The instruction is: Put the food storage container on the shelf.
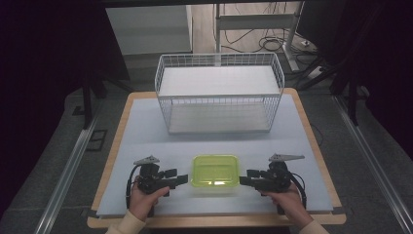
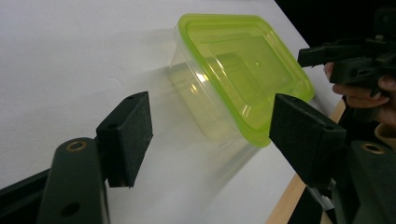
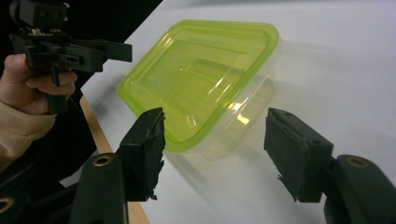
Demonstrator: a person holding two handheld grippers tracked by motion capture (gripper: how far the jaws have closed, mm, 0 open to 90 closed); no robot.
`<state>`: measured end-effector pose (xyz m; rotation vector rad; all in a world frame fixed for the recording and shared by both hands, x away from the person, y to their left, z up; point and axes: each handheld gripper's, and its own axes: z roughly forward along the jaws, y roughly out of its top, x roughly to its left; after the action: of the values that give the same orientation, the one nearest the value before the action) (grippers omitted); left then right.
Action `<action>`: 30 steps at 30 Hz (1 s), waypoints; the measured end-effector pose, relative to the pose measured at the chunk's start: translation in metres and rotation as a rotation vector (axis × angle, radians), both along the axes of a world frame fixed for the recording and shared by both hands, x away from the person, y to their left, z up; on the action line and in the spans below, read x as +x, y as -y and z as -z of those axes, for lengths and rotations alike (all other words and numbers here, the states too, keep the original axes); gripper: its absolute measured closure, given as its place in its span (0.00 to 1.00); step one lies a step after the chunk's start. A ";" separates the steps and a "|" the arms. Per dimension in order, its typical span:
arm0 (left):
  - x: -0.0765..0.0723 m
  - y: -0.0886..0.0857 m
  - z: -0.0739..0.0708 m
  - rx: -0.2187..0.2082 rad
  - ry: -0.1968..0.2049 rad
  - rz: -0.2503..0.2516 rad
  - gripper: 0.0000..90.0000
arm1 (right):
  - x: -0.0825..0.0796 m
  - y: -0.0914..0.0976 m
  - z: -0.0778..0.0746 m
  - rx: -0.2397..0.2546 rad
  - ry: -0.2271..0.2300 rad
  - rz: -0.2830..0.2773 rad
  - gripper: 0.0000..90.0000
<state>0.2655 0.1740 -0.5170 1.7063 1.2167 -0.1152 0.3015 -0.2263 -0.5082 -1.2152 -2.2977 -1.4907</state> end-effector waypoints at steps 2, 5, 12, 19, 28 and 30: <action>0.002 0.002 0.001 -0.017 -0.012 0.001 0.33 | 0.002 0.000 0.000 0.010 -0.012 0.003 0.44; 0.004 0.004 0.002 -0.018 -0.022 0.004 0.33 | 0.004 0.000 -0.001 0.025 -0.027 0.011 0.47; 0.014 0.006 0.006 -0.060 -0.074 -0.002 0.35 | 0.009 0.000 0.000 0.044 -0.061 0.028 0.51; 0.023 0.015 0.009 -0.063 -0.090 0.012 0.39 | 0.019 -0.001 0.003 0.050 -0.095 0.049 0.57; 0.030 0.020 0.012 -0.091 -0.122 0.029 0.47 | 0.027 -0.010 0.008 0.051 -0.137 0.029 0.61; 0.030 0.019 0.013 -0.090 -0.126 0.038 0.51 | 0.027 -0.011 0.008 0.046 -0.136 0.029 0.62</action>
<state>0.2955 0.1547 -0.5298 1.6644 1.2523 -0.2999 0.3288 -0.2152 -0.5166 -1.2999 -2.1567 -1.4147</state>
